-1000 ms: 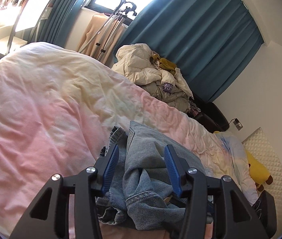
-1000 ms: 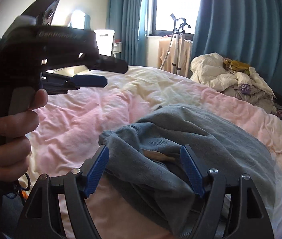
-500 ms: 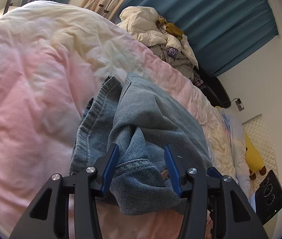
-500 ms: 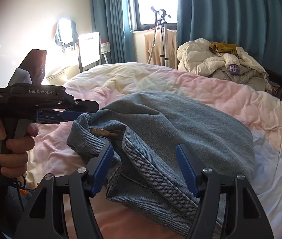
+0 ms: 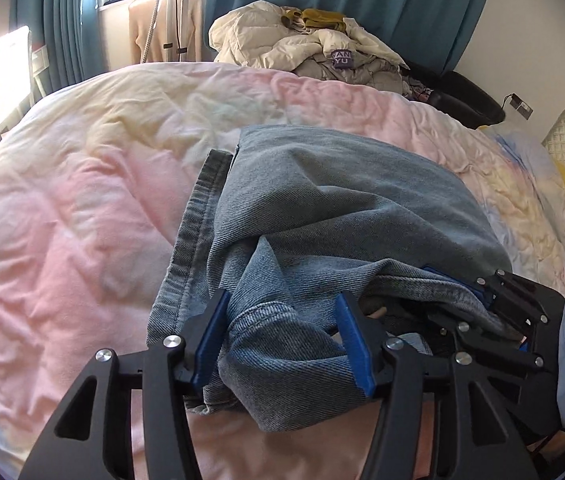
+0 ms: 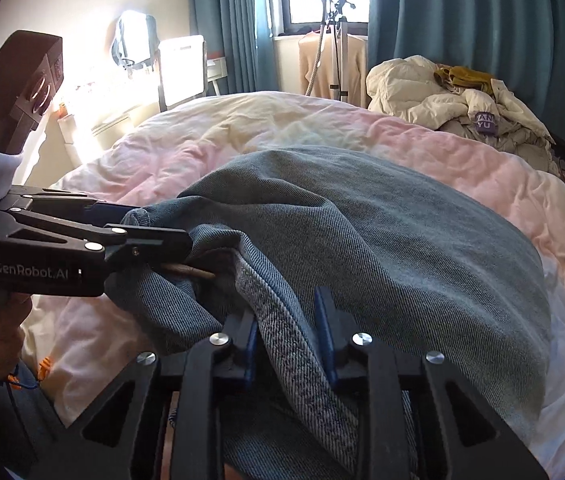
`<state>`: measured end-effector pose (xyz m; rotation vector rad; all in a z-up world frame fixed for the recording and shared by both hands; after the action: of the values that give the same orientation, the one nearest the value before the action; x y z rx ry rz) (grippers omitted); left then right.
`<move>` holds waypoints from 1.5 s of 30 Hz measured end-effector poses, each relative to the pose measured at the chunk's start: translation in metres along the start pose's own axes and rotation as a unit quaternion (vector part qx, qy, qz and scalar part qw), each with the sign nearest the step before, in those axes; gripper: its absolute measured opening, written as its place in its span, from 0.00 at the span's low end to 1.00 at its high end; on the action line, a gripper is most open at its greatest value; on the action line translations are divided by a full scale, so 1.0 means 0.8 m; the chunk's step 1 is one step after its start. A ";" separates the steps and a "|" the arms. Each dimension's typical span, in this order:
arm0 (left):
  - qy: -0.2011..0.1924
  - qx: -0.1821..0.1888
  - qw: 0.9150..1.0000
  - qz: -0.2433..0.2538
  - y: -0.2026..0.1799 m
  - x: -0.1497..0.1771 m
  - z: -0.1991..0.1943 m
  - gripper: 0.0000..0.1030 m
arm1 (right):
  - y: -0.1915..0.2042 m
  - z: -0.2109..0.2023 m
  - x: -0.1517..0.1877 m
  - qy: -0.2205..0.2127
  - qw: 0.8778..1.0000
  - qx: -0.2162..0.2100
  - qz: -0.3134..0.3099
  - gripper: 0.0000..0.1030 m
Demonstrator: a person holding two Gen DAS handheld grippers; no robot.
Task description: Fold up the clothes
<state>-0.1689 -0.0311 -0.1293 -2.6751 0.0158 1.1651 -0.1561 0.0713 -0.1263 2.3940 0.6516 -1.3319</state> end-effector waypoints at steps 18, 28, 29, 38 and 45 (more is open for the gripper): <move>-0.109 0.088 0.988 0.072 -0.075 -0.036 -0.071 0.54 | -0.035 -0.076 -0.057 -0.088 0.993 -0.002 0.082 0.06; -0.140 0.048 0.977 0.153 -0.105 -0.034 -0.071 0.56 | -0.032 -0.086 -0.059 -0.094 0.990 -0.019 0.104 0.07; -0.137 0.039 0.975 0.169 -0.108 -0.031 -0.064 0.55 | -0.033 -0.088 -0.060 -0.096 0.989 -0.020 0.107 0.07; -0.143 -0.062 0.963 0.221 -0.101 -0.026 -0.038 0.56 | -0.031 -0.098 -0.066 -0.104 0.987 -0.036 0.120 0.07; -0.068 -0.104 0.988 0.095 -0.023 -0.019 -0.009 0.56 | -0.019 -0.087 -0.057 -0.088 0.990 -0.042 0.098 0.07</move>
<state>-0.1722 -0.0155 -0.1100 -2.8166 0.1366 1.4804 -0.1355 0.1071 -0.0525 2.1799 0.4031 -1.3811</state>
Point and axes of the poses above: each gripper's, at about its wrist camera, not at the fingertips, and z roughly the way its jaws point, y to its left, x to its underside, the point moved 10 cm from there along z, roughly the way its jaws point, and after that the axes turned 12 degrees about -y, right-handed, at the moved point
